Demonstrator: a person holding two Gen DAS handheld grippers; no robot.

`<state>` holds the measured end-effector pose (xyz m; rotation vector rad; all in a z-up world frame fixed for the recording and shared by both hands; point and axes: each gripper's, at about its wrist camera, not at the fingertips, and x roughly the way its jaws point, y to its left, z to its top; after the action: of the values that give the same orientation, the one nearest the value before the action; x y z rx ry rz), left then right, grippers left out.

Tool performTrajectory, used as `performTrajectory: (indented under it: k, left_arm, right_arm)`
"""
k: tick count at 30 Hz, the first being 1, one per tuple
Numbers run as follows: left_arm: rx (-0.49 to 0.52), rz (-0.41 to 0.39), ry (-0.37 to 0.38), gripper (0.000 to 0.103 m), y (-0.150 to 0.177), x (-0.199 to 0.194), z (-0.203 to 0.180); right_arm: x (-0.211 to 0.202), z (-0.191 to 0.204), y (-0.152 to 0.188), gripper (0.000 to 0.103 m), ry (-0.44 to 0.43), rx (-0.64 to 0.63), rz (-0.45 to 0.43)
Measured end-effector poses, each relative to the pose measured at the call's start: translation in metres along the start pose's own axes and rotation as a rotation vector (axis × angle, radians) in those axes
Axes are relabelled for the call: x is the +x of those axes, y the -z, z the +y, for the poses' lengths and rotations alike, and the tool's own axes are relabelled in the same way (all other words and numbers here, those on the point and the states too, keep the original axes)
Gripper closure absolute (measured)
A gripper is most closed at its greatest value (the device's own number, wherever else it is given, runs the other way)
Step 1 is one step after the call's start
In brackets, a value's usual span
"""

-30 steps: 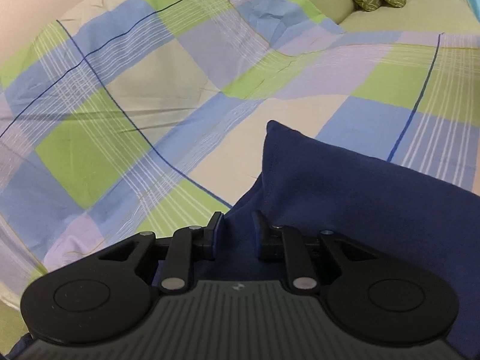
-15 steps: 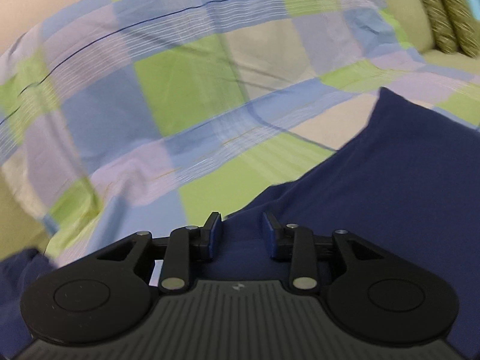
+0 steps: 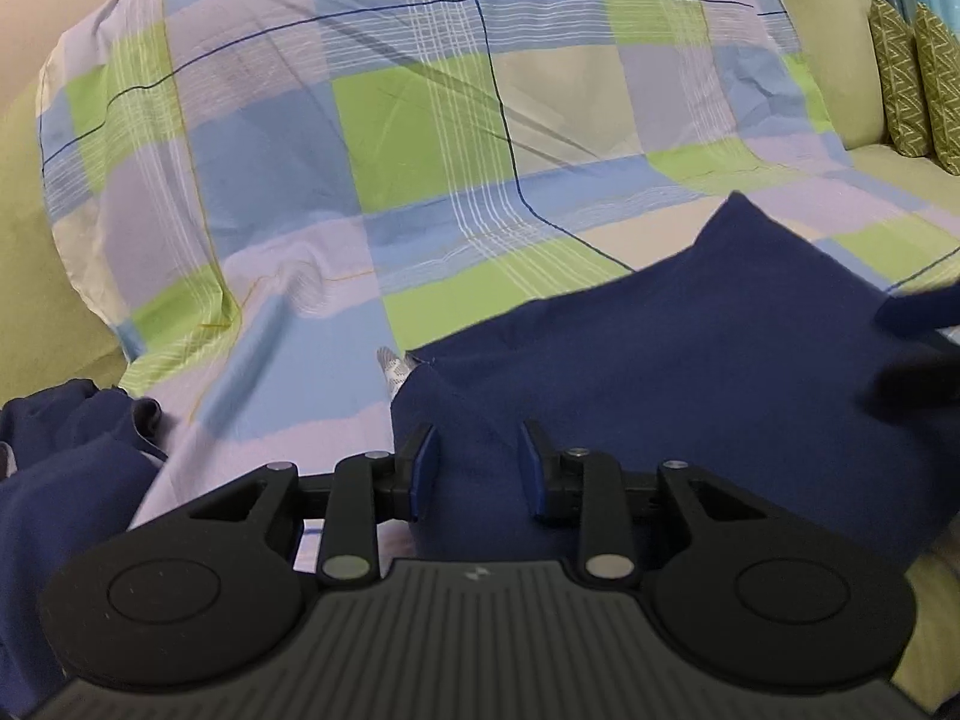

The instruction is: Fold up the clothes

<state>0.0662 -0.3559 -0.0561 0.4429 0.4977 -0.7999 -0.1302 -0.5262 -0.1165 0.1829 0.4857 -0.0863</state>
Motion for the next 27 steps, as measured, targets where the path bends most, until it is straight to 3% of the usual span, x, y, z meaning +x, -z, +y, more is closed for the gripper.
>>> performTrajectory:
  k: [8,23,27]
  left_arm:
    - [-0.032,-0.015,0.028,0.067,0.004,0.002,0.004]
    - [-0.027,-0.001,0.033,0.067,0.001,-0.012,0.004]
    - [-0.013,-0.007,0.033,0.062,0.001,-0.027,0.006]
  right_arm:
    - [0.008,-0.013,0.008,0.062,-0.02,0.042,0.059]
    - [-0.016,0.003,0.009,0.06,0.082,0.011,0.145]
    - [-0.023,0.011,0.005,0.059,0.108,-0.006,0.161]
